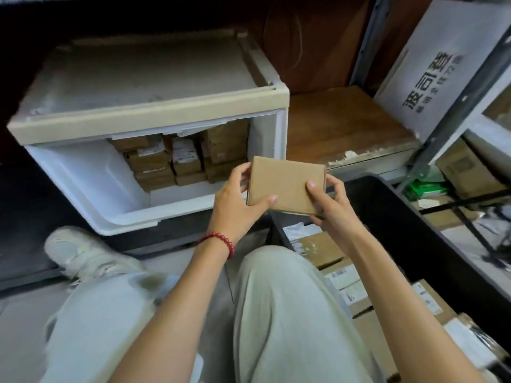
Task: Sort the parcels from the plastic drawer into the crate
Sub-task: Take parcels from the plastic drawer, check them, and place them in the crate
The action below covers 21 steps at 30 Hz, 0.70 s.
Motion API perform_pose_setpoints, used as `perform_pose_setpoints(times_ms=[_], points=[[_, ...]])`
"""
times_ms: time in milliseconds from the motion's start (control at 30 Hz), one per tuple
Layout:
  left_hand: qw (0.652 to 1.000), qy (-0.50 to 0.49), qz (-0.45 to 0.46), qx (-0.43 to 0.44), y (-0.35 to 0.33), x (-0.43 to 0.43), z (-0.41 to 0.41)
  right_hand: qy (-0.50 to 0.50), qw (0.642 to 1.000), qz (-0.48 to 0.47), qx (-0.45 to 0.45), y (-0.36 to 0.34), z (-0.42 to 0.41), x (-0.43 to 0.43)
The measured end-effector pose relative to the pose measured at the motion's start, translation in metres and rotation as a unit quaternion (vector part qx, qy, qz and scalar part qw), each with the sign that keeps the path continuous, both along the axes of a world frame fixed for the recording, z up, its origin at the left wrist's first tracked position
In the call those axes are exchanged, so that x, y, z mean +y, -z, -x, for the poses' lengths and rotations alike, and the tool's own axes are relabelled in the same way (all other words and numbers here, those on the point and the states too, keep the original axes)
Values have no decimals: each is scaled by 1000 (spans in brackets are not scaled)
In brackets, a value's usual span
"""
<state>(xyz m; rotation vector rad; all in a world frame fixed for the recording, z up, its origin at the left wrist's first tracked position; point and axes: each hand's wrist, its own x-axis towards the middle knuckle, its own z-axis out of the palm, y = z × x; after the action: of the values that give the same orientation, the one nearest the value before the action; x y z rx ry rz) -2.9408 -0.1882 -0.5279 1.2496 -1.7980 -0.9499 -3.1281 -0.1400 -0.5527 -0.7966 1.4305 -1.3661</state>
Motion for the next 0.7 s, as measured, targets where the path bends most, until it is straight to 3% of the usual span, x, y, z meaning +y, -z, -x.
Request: perform_pose_setpoints(times_ms=[200, 333, 400, 567, 700], points=[[991, 72, -8, -116, 9, 0, 54, 99, 995, 1, -15, 15, 45, 12], [943, 64, 111, -307, 16, -8, 72, 131, 991, -16, 18, 34, 69, 8], [935, 54, 136, -322, 19, -11, 78, 117, 992, -30, 47, 47, 79, 5], [939, 54, 103, -323, 33, -20, 87, 39, 994, -71, 76, 81, 100, -11], [931, 44, 91, -352, 42, -25, 84, -26, 995, -72, 60, 99, 115, -18]])
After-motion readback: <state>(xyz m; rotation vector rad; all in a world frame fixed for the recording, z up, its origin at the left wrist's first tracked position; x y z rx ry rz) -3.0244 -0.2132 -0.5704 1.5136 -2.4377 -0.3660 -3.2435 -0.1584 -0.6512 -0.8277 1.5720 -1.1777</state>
